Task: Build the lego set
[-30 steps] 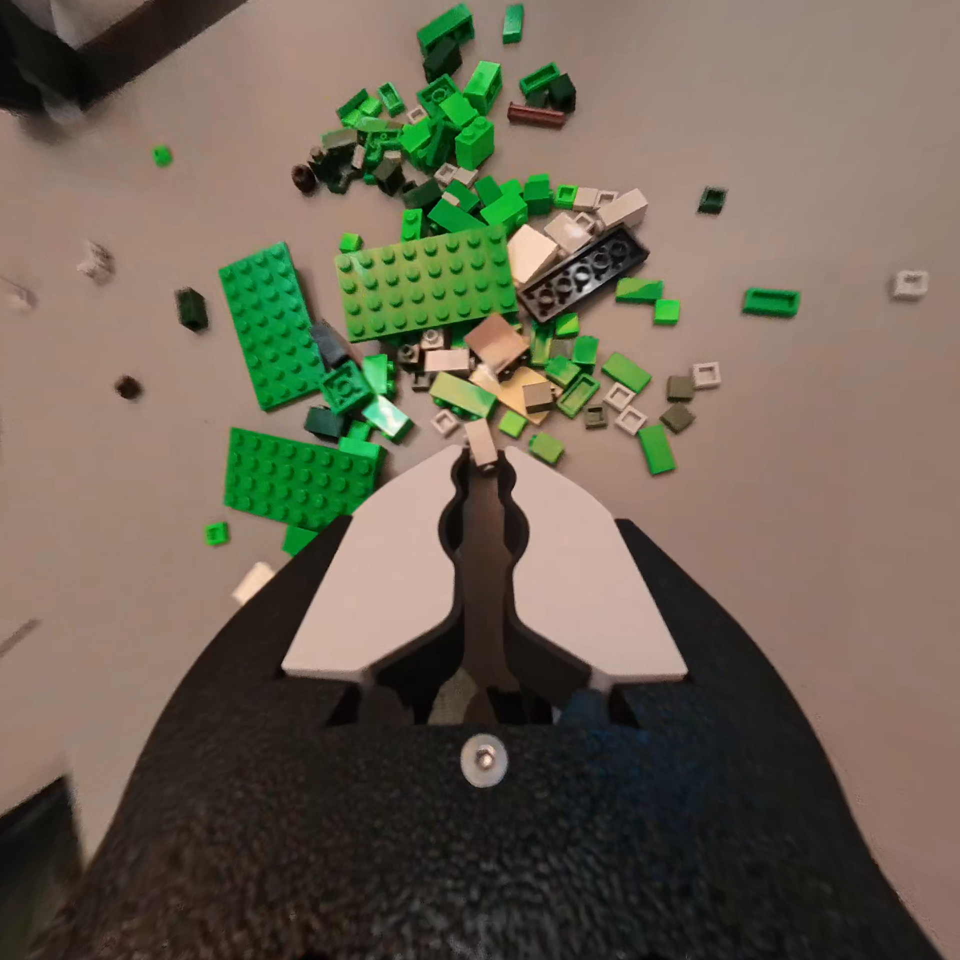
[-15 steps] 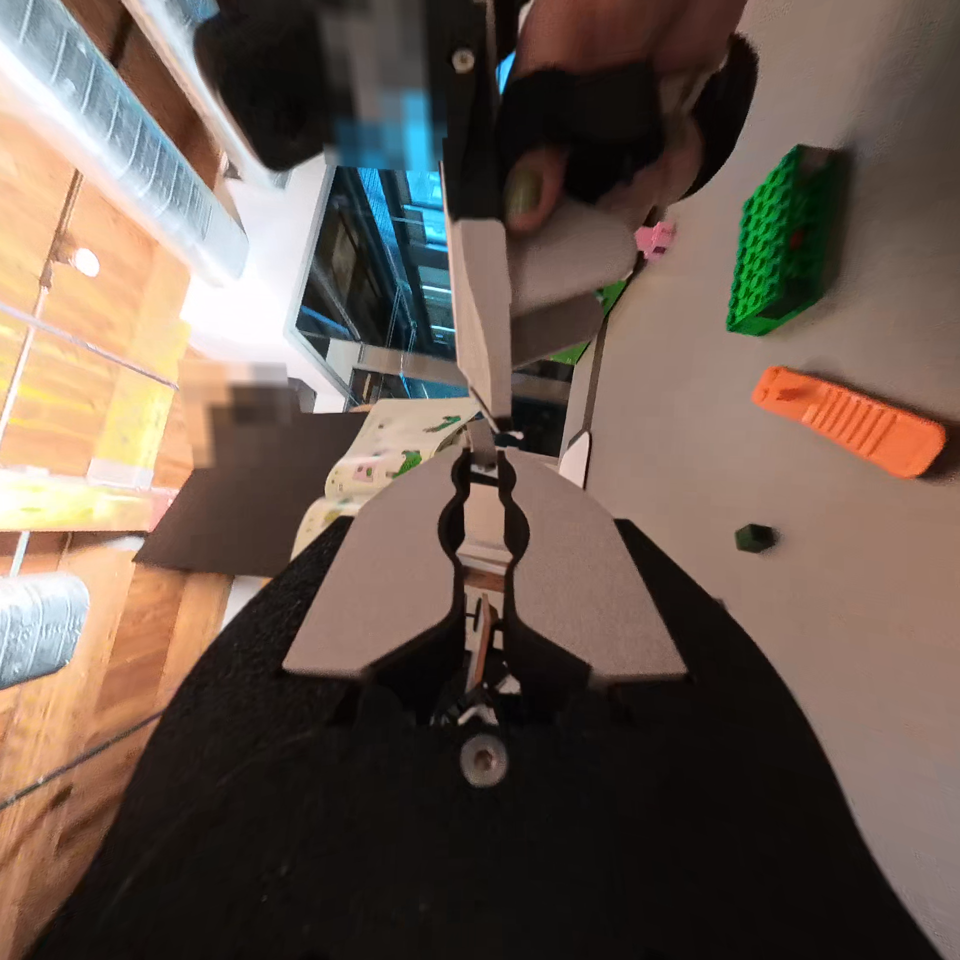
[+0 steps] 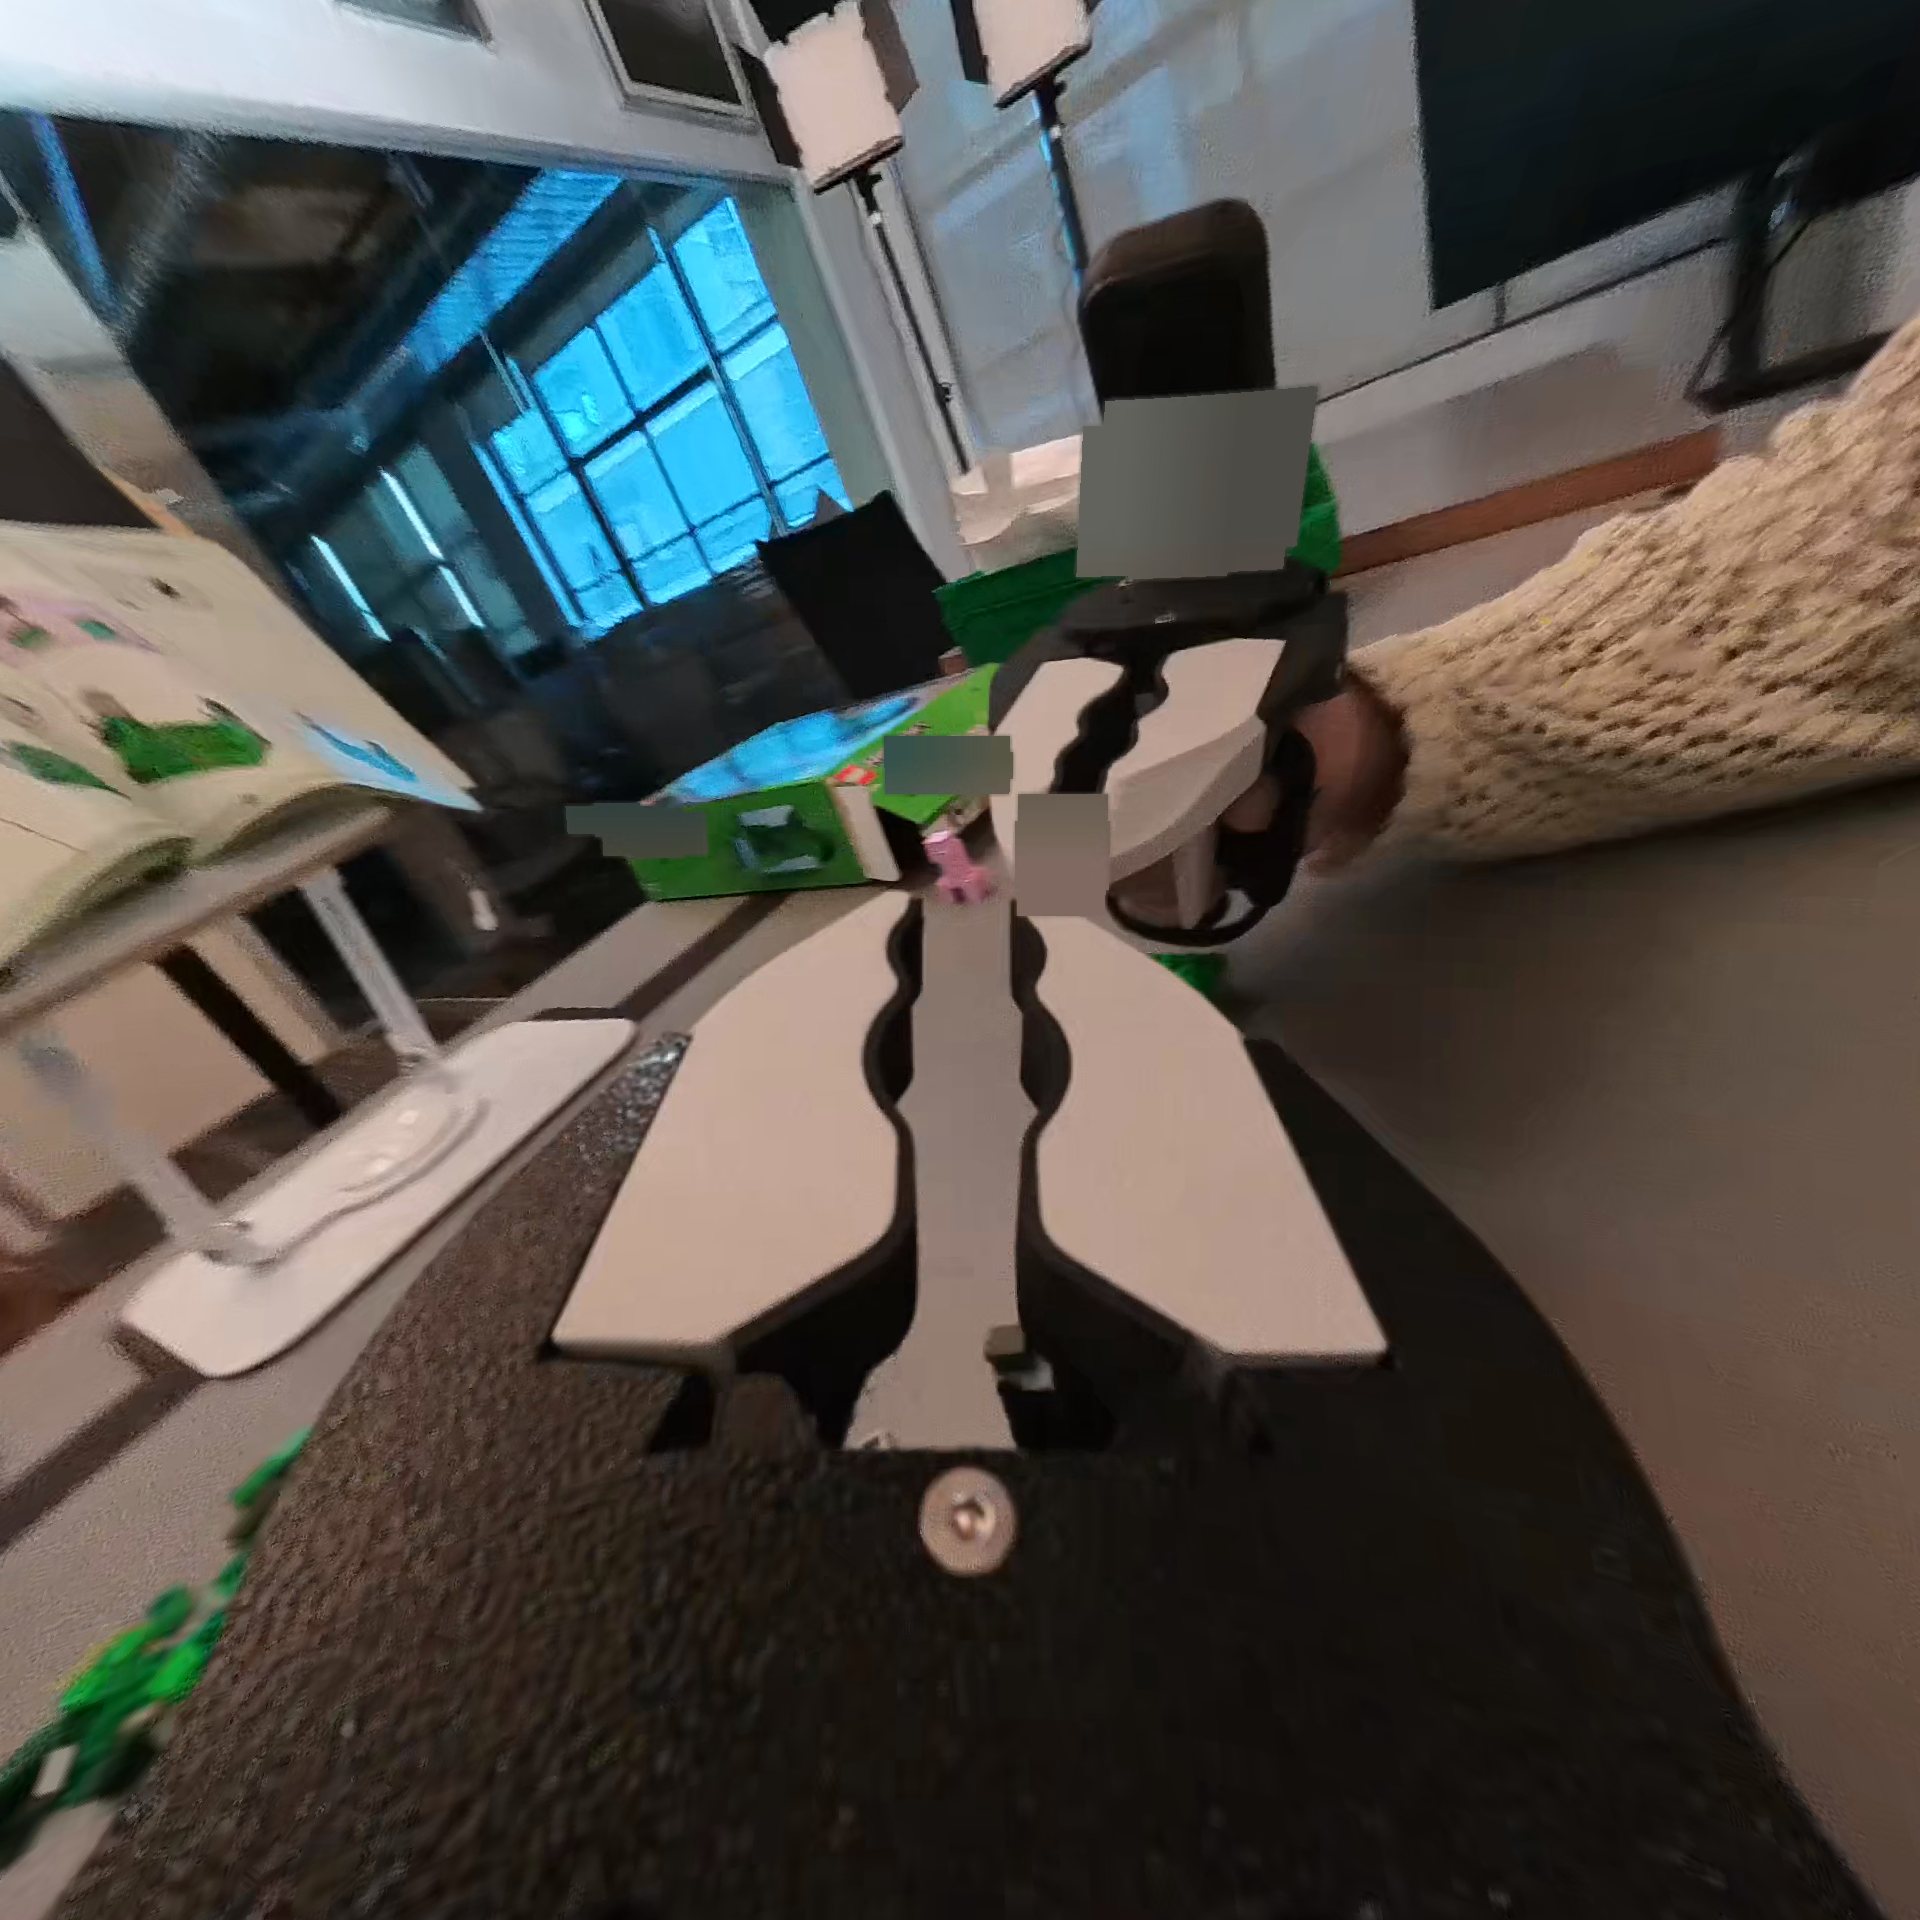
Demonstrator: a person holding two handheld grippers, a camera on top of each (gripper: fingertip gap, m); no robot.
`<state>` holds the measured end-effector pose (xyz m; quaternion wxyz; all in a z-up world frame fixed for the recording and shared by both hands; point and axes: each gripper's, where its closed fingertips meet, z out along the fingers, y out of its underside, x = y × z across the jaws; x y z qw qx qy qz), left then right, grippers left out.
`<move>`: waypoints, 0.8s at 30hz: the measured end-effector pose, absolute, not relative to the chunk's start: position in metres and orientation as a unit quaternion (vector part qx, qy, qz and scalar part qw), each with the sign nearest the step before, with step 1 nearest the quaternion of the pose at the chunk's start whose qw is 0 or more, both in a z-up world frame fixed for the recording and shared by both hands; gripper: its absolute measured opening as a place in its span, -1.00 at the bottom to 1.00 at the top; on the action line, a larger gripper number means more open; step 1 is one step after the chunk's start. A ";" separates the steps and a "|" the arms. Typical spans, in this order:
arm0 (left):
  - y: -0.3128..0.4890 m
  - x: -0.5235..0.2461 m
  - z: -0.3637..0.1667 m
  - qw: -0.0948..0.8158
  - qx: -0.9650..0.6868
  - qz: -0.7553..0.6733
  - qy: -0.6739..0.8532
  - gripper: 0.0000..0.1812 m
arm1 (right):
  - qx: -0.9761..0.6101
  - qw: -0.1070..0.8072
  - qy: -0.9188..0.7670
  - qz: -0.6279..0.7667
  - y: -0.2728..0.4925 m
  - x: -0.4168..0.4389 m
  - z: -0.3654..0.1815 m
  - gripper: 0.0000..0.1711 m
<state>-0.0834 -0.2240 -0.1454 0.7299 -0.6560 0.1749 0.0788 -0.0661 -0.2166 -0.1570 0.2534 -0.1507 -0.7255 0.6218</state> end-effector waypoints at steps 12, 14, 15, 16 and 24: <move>-0.218 -0.053 -0.156 0.728 -0.658 -0.048 0.187 -0.92 | -0.095 0.248 -0.722 0.639 -0.227 -0.053 -0.158 -0.91; -0.219 -0.052 -0.156 0.728 -0.658 -0.060 0.185 -0.92 | -0.091 0.247 -0.724 0.638 -0.227 -0.052 -0.158 -0.91; -0.219 -0.051 -0.156 0.728 -0.657 -0.069 0.185 -0.93 | -0.088 0.245 -0.724 0.639 -0.228 -0.051 -0.157 -0.91; -0.219 -0.050 -0.155 0.727 -0.657 -0.075 0.184 -0.93 | -0.088 0.242 -0.724 0.640 -0.228 -0.051 -0.157 -0.91; -0.214 -0.065 -0.169 0.699 -0.695 -0.005 0.168 -0.93 | -0.110 0.288 -0.725 0.615 -0.217 -0.056 -0.162 -0.68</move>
